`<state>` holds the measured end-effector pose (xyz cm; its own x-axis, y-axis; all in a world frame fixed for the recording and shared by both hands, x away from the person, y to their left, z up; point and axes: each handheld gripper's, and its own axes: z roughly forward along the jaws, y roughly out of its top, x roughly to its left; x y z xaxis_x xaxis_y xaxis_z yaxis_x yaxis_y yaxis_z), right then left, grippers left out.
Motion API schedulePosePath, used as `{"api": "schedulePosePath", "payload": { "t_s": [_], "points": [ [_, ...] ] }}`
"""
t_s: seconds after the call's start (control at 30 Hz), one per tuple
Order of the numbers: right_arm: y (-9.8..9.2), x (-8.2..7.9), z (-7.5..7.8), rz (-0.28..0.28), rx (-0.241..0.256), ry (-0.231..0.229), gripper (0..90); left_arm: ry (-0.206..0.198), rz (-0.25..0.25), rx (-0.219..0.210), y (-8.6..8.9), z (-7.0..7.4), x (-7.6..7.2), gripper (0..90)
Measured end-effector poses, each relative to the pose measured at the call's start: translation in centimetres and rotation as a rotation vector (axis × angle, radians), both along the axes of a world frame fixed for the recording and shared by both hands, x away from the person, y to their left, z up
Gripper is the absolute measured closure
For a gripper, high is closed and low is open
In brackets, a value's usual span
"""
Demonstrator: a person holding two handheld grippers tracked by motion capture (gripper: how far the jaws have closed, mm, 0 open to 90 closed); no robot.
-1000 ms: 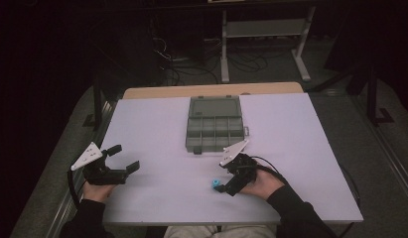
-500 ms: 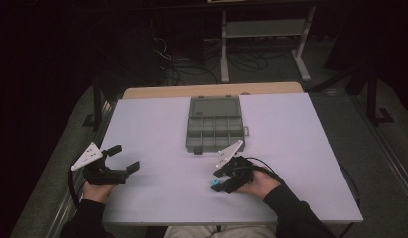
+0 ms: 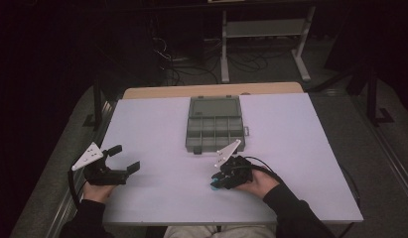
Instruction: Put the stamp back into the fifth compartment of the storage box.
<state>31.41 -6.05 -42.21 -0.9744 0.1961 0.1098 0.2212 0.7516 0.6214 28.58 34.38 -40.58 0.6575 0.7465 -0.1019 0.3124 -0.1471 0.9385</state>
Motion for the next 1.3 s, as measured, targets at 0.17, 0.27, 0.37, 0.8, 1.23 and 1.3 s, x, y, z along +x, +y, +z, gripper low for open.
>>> {"api": "schedulePosePath", "payload": {
  "t_s": [0.17, 0.27, 0.37, 0.8, 1.23, 1.3],
  "points": [
    [0.0, 0.0, 0.3, 0.006, 0.022, 0.005, 71.2, 0.001, 0.001, 0.001, 0.0, 0.0, 0.0, 0.0],
    [0.0, 0.0, 0.7, 0.007, 0.024, 0.007, 71.1, -0.001, 0.0, 0.0, 0.0, 0.0, 0.0, 0.0],
    [0.1, 0.1, 1.1, 0.008, 0.031, 0.002, 71.1, 0.0, 0.0, 0.002, 0.1, 0.0, 0.0, 0.0],
    [-0.3, 0.8, 2.8, -0.011, 0.075, 0.011, 71.0, 0.002, -0.002, 0.001, 0.0, 0.0, 0.1, 0.0],
    [-0.3, 1.4, 4.0, -0.015, 0.075, 0.001, 71.0, 0.002, -0.003, 0.0, 0.0, 0.0, 0.1, 0.0],
    [-0.2, 1.5, 4.1, -0.015, 0.076, -0.002, 71.0, 0.002, -0.003, 0.001, 0.0, 0.0, 0.1, 0.0]
  ]
}}
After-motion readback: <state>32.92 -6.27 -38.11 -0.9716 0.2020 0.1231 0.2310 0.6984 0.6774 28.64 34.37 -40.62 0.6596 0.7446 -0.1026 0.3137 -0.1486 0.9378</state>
